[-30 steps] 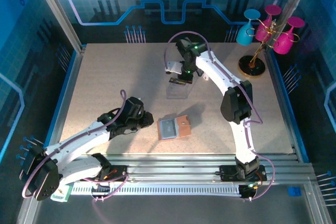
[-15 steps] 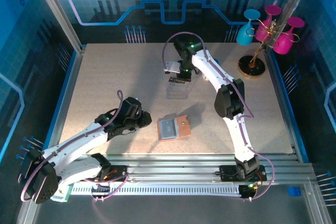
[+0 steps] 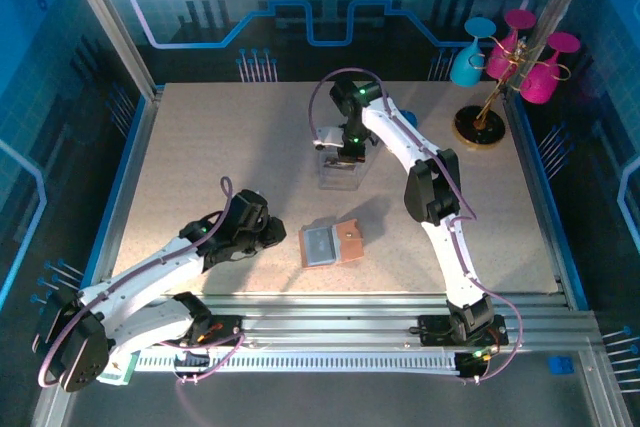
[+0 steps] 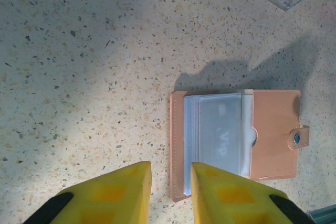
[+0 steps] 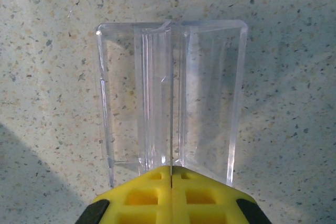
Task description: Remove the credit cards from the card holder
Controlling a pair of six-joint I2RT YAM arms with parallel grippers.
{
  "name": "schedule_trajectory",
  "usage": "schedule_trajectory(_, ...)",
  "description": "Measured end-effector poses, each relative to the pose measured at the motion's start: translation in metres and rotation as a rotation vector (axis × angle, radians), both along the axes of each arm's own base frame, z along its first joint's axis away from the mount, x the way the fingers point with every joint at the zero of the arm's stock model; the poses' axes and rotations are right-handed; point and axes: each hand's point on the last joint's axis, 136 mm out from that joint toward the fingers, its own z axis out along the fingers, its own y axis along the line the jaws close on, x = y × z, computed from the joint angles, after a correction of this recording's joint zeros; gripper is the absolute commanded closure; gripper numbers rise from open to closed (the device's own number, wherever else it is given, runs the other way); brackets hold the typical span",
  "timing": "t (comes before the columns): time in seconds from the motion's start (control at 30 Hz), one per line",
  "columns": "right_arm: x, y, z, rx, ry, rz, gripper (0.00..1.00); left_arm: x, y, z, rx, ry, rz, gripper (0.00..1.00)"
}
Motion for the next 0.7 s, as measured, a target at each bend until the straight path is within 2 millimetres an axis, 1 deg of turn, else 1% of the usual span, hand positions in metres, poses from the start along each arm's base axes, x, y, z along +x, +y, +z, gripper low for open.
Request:
schedule_trajectory(0.13, -0.003, -0.001, -0.001, -0.005, 0.01, 0.003, 1.0, 0.0, 0.001, 0.0, 0.001, 0.002, 0.003, 0.73)
schedule_trajectory(0.17, -0.003, -0.001, -0.001, -0.006, 0.01, 0.003, 0.98, 0.0, 0.001, 0.0, 0.001, 0.002, 0.005, 0.73)
schedule_trajectory(0.2, -0.003, -0.001, -0.001, -0.006, 0.01, 0.003, 0.92, 0.0, 0.001, 0.0, 0.001, 0.002, 0.005, 0.73)
schedule_trajectory(0.23, -0.002, -0.001, -0.001, -0.007, 0.008, 0.002, 0.89, 0.0, 0.001, 0.0, 0.001, 0.002, 0.005, 0.73)
schedule_trajectory(0.37, 0.005, -0.001, 0.0, -0.01, -0.023, -0.006, 0.8, 0.0, 0.001, 0.0, 0.001, 0.002, 0.005, 0.73)
schedule_trajectory(0.7, 0.023, 0.005, 0.001, 0.003, -0.103, -0.011, 0.76, 0.001, 0.001, 0.0, 0.001, 0.002, 0.006, 0.73)
